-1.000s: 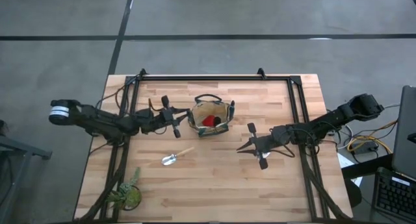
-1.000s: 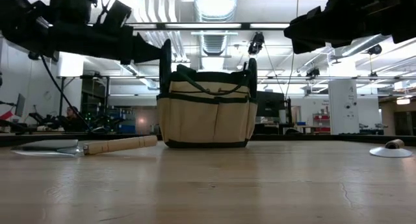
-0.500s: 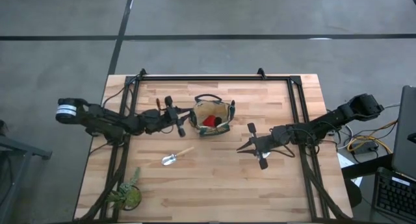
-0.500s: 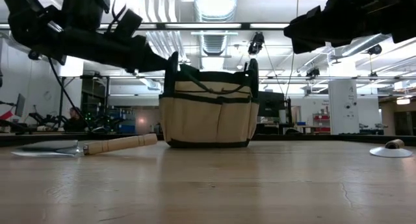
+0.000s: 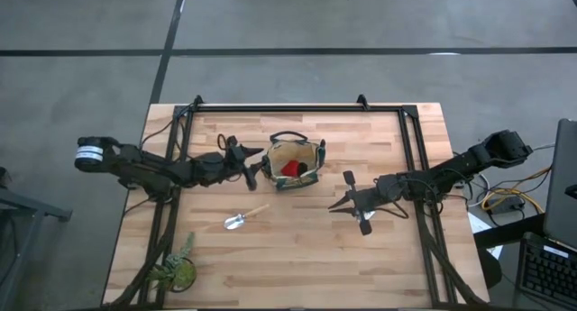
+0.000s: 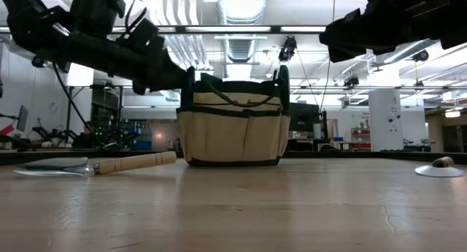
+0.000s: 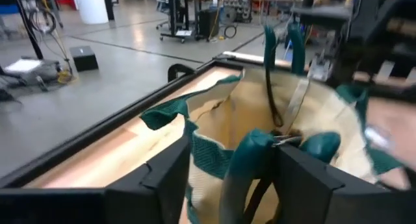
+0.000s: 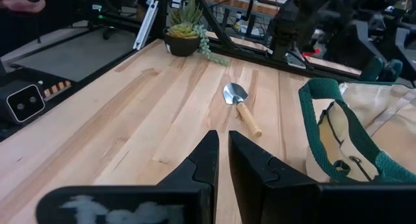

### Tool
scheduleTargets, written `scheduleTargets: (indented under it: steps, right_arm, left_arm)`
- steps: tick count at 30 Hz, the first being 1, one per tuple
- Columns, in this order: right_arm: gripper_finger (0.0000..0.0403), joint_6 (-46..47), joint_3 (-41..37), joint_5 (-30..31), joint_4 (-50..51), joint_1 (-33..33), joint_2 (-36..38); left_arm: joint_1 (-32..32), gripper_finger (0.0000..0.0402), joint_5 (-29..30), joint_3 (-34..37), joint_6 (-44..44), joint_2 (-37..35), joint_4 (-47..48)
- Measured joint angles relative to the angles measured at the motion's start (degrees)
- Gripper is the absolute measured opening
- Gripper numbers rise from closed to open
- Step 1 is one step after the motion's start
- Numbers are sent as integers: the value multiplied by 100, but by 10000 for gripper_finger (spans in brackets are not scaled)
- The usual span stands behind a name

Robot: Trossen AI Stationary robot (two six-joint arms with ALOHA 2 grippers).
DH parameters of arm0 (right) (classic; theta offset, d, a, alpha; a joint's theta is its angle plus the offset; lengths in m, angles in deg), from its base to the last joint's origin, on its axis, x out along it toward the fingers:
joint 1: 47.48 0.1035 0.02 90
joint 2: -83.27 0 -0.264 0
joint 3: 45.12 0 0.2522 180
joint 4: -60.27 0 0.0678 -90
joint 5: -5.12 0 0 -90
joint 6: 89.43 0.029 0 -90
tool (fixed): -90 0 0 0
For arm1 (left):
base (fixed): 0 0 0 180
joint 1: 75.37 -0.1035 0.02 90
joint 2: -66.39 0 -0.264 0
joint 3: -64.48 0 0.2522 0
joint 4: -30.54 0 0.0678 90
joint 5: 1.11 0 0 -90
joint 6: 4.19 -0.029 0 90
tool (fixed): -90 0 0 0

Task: Pick & Place Garden tools in Gardening bag
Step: Put the green shear scissors into the gardening bag, then put the left brown trowel into the gardening bag

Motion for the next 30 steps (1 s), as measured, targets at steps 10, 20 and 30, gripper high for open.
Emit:
scheduleTargets:
  steps: [10,20,30]
  right_arm:
    - [28,64,-37,0,13,0,0]
    - [28,42,-45,2,-4,0,0]
    - [28,13,-28,4,-37,0,0]
  left_arm:
    - [15,223,-628,9,1064,-891,697]
    - [73,223,-549,-116,1787,-1303,2502]
    - [183,223,-1437,-109,2058,-1305,2645]
